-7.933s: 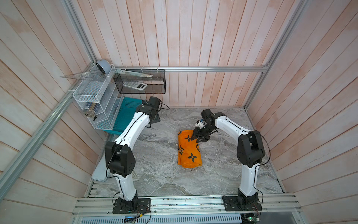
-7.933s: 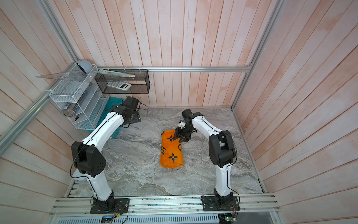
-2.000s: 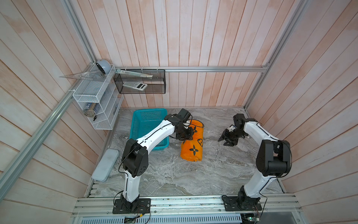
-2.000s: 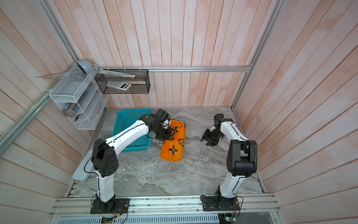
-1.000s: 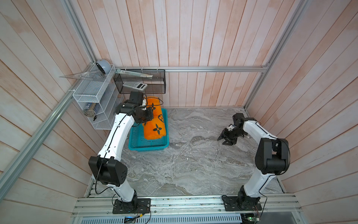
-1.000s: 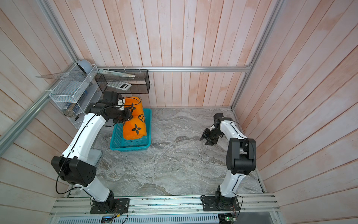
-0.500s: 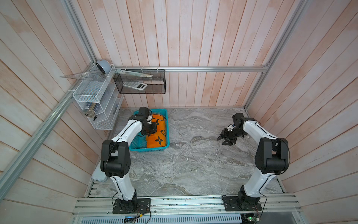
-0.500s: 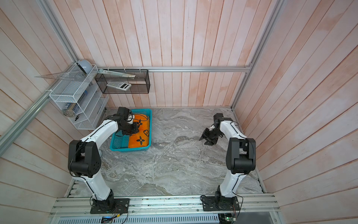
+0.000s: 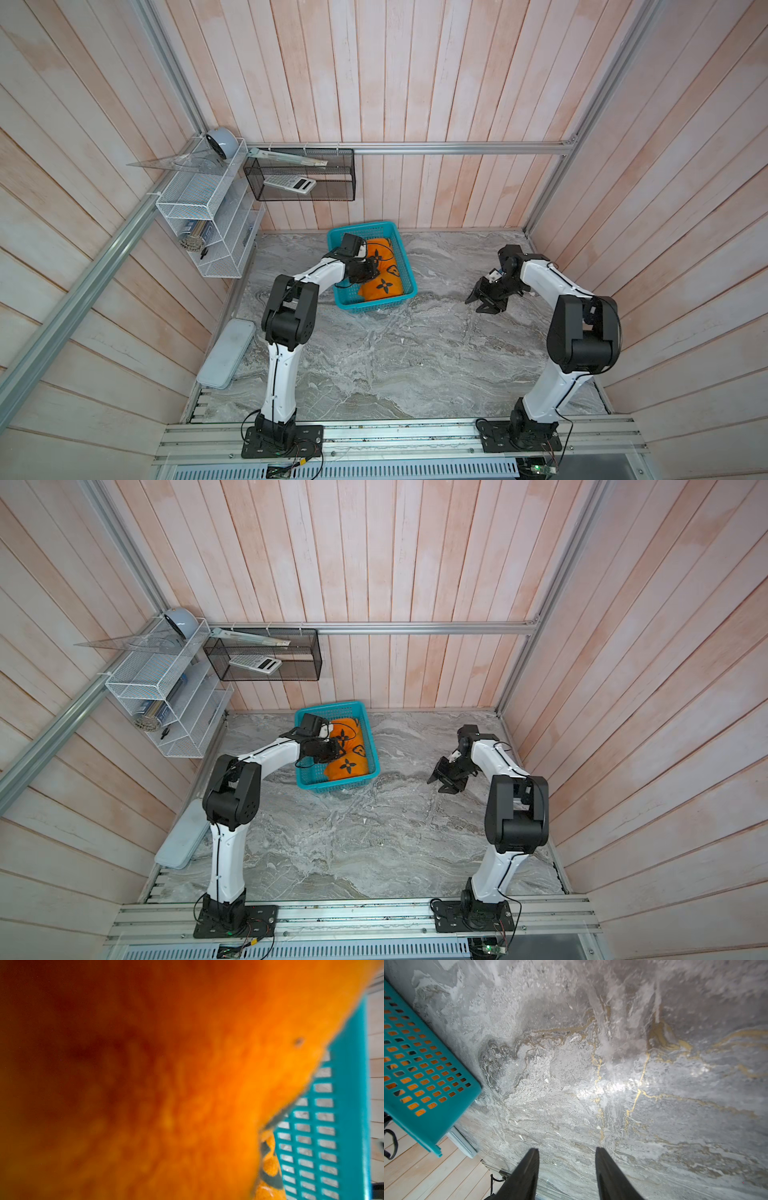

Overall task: Roll up the pillowcase
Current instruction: Move the bin to the center of the board.

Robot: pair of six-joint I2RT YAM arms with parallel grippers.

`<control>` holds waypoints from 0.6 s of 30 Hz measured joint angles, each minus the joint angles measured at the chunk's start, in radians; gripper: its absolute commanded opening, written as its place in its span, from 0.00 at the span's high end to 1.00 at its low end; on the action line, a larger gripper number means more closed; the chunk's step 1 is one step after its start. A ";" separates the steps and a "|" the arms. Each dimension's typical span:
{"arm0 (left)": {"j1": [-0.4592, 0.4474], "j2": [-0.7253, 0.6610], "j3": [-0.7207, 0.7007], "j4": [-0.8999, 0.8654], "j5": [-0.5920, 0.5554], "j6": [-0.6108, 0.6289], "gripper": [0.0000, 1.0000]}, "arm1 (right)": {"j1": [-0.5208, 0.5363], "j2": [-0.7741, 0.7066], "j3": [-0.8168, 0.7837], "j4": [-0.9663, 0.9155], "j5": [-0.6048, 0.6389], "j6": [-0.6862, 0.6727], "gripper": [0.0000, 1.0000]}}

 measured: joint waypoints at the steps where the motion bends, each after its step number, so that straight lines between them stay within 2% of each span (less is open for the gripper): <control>1: -0.027 0.012 0.008 0.019 0.005 -0.018 1.00 | -0.001 0.000 0.000 -0.002 0.000 0.000 0.51; 5: -0.080 0.029 0.015 0.051 0.044 -0.066 1.00 | -0.012 0.000 0.000 -0.002 0.003 -0.003 0.51; 11: -0.057 0.048 0.070 -0.030 0.087 -0.053 0.99 | -0.029 0.007 0.000 -0.002 0.003 -0.002 0.51; 12: -0.054 0.049 0.079 -0.049 0.090 -0.045 0.88 | -0.029 0.011 0.000 -0.002 0.002 -0.002 0.50; 13: -0.051 0.049 0.085 -0.068 0.091 -0.039 0.70 | -0.029 0.017 0.004 -0.002 0.002 -0.002 0.50; 18: -0.033 0.049 0.096 -0.128 0.086 -0.003 0.39 | -0.029 0.039 0.015 -0.002 0.002 -0.002 0.47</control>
